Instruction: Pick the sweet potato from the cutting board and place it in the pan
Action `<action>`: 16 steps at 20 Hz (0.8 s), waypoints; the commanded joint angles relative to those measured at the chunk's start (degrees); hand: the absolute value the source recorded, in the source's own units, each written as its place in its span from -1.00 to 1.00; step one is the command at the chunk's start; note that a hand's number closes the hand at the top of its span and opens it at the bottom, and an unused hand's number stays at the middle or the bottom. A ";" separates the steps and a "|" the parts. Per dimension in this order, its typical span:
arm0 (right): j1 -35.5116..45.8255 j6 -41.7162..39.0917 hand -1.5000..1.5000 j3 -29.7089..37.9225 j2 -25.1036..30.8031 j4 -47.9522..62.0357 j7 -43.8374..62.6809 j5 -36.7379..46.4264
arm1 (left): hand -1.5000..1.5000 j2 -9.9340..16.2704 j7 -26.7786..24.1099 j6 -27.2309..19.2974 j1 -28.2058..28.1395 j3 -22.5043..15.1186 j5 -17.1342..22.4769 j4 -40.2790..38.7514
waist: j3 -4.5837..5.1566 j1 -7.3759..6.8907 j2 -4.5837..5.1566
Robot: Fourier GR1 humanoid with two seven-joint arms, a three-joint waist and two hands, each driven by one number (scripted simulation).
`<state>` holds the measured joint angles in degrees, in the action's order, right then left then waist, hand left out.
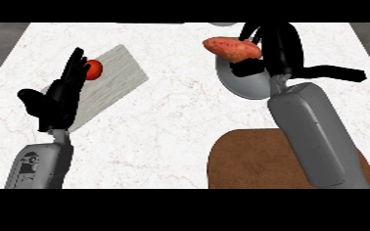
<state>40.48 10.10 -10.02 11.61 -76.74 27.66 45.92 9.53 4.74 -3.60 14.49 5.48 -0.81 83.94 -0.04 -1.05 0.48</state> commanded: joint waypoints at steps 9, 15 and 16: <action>14.35 14.23 1.00 12.67 6.11 42.21 -22.75 0.02 | 0.00 -0.30 -0.36 1.34 1.83 0.01 1.10 -0.33 | -0.04 -2.14 0.75; 14.83 13.86 1.00 19.04 5.74 52.66 -32.07 -7.01 | 0.00 -0.91 -1.12 1.70 0.27 -1.75 -0.01 0.52 | -0.13 -3.02 1.10; 14.23 13.07 -1.00 19.56 6.39 54.57 -32.75 -7.26 | 0.00 0.37 0.20 1.99 1.50 -0.29 0.75 -0.02 | -0.15 -3.16 1.29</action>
<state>53.46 24.79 6.03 17.00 -29.39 -1.03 41.75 9.02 4.53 -2.46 15.73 4.58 -0.69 83.70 -0.14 -3.57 1.46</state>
